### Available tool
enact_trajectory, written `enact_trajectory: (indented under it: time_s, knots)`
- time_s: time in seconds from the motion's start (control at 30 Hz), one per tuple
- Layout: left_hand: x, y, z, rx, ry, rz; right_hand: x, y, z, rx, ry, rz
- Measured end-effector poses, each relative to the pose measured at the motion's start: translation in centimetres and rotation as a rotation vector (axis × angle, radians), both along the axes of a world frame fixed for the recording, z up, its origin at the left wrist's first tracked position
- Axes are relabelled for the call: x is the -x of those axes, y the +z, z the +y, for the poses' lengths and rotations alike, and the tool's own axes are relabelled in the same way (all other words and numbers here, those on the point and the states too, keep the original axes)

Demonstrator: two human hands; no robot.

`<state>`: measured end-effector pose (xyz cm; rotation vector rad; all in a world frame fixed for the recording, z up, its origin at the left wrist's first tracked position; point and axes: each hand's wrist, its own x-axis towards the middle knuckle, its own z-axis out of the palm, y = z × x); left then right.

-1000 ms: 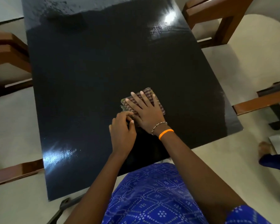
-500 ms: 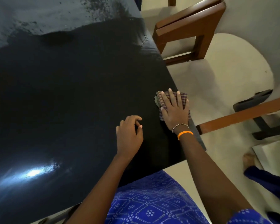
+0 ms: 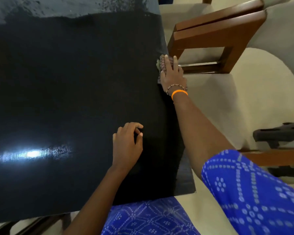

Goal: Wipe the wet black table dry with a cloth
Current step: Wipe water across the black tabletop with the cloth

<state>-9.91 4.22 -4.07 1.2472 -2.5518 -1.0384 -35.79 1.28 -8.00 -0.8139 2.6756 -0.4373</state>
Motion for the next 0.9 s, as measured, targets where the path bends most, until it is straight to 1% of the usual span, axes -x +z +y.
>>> enact_trajectory:
  time_s: [0.13,0.3,0.5,0.63,0.9]
  knots:
    - [0.3,-0.1,0.2,0.007,0.024,-0.012,1.6,0.2,-1.7,0.019,-0.011,-0.064]
    - [0.2,0.1,0.8,0.019,0.001,-0.016,0.0,0.1,-0.1,0.017,-0.014,-0.018]
    - [0.1,0.3,1.6,0.001,-0.078,0.037,-5.9,-0.5,4.7,-0.021,-0.026,0.102]
    - [-0.8,0.3,2.1,-0.002,-0.138,0.081,-10.0,-0.4,8.9,-0.038,-0.036,0.102]
    - [-5.3,0.1,3.4,-0.01,-0.273,0.124,-19.0,-0.2,17.1,-0.114,-0.138,0.15]
